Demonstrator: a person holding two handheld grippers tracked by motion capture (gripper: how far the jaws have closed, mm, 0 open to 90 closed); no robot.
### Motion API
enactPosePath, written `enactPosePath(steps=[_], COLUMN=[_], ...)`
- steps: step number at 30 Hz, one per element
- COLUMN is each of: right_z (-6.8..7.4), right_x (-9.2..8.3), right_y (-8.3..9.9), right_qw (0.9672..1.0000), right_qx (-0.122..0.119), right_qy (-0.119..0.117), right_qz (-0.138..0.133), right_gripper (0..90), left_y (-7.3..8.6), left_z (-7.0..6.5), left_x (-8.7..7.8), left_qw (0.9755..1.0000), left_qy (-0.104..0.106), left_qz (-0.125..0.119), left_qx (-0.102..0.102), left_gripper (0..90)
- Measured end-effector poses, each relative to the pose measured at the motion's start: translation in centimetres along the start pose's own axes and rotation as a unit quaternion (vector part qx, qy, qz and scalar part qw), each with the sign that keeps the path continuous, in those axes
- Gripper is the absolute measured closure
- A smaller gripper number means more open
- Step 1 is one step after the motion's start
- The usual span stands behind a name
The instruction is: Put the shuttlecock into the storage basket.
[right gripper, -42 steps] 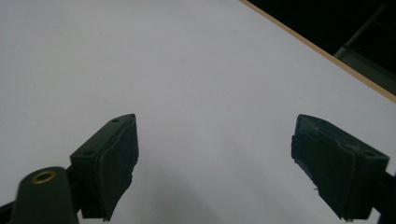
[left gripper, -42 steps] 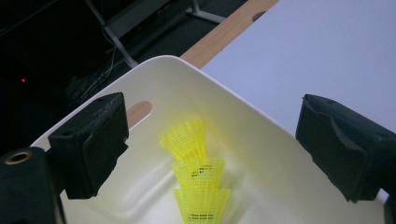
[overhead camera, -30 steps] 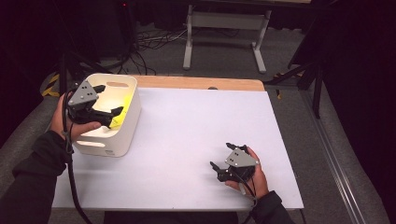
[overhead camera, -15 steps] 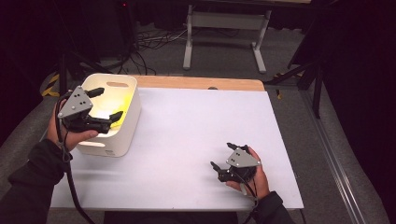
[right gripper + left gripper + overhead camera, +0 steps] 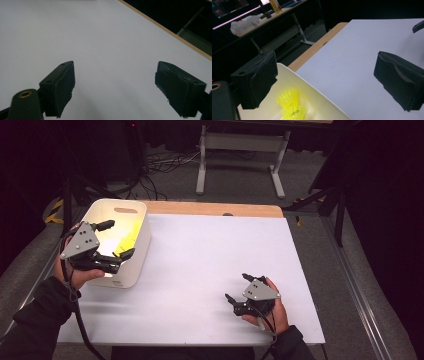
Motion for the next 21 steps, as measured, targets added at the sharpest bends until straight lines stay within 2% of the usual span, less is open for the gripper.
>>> enactPosePath(steps=[5,11,19,21], right_z=[0.0,0.0,0.1,0.1], right_x=[-0.1,-0.1,-0.1,-0.1], right_y=[-0.1,-0.1,-0.2,-0.2], right_qw=[1.0000,0.9999,0.9999,0.9999], right_qx=[0.001,0.002,0.002,0.002], right_qy=[0.002,0.008,0.005,0.005], right_qz=[-0.006,-0.010,-0.011,-0.011], right_gripper=[16.8,16.2,16.2,16.2], left_y=[0.3,0.6,1.1,1.1], left_z=[-0.6,-1.5,-2.4,-2.6], left_x=[-0.1,-0.2,-0.2,-0.2], left_qw=[1.0000,0.9998,0.9993,0.9993], left_qy=[-0.001,0.012,0.026,0.028], left_qz=[-0.007,-0.016,-0.025,-0.024], left_qx=[0.005,0.009,0.004,0.010], left_gripper=[5.4,5.0,6.2,6.1])
Point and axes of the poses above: each handheld gripper's, and its own axes: x roughly forward along the jaws, y roughly out of its underside, z roughly to its left, the point moved 2 cm from there along x, roughly forward along the jaws, and after that the axes turned 12 degrees about -x, right-handed, at the moved point
